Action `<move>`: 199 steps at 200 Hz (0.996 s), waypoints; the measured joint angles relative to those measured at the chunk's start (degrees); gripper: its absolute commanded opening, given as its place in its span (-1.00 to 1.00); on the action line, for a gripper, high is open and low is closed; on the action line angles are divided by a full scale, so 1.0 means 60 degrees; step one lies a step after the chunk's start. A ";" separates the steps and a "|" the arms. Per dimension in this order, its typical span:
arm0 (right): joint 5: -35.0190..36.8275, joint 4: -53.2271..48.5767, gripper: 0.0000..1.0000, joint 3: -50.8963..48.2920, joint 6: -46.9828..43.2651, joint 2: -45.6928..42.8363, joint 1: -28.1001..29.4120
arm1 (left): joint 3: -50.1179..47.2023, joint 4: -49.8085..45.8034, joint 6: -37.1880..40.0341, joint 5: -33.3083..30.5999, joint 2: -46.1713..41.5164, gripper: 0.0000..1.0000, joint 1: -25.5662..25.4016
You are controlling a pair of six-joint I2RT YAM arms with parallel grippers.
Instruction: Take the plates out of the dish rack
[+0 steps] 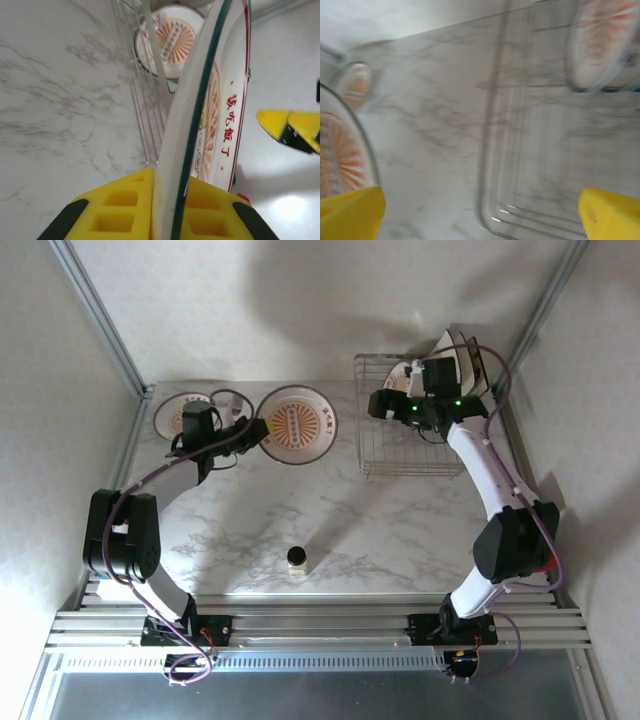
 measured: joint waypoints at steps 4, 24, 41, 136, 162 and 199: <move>0.0324 -0.0259 0.98 0.0015 -0.0127 -0.0106 -0.0051 | -0.0018 0.0036 -0.0025 -0.0040 -0.0004 -1.00 0.0084; 0.1468 -0.1395 0.98 0.0018 -0.0637 -0.0412 -0.0499 | -0.0146 0.0280 -0.0240 -0.0280 -0.0073 -1.00 0.0433; 0.2116 -0.2087 0.98 -0.0029 -0.0998 -0.0484 -0.0965 | -0.0368 0.0565 -0.0481 -0.0543 -0.0233 -1.00 0.0718; 0.3045 -0.3038 0.98 -0.0761 -0.1690 -0.0929 -0.1752 | -0.1989 0.1322 -0.1738 -0.4615 -0.2131 -1.00 0.1927; 0.3038 -0.3034 0.98 -0.0903 -0.1719 -0.0922 -0.1752 | -0.2546 0.1665 -0.2481 -0.6098 -0.2390 -1.00 0.2171; 0.3031 -0.2983 0.98 -0.0925 -0.1727 -0.0911 -0.1752 | -0.3042 0.2007 -0.3512 -0.7668 -0.2218 -1.00 0.2397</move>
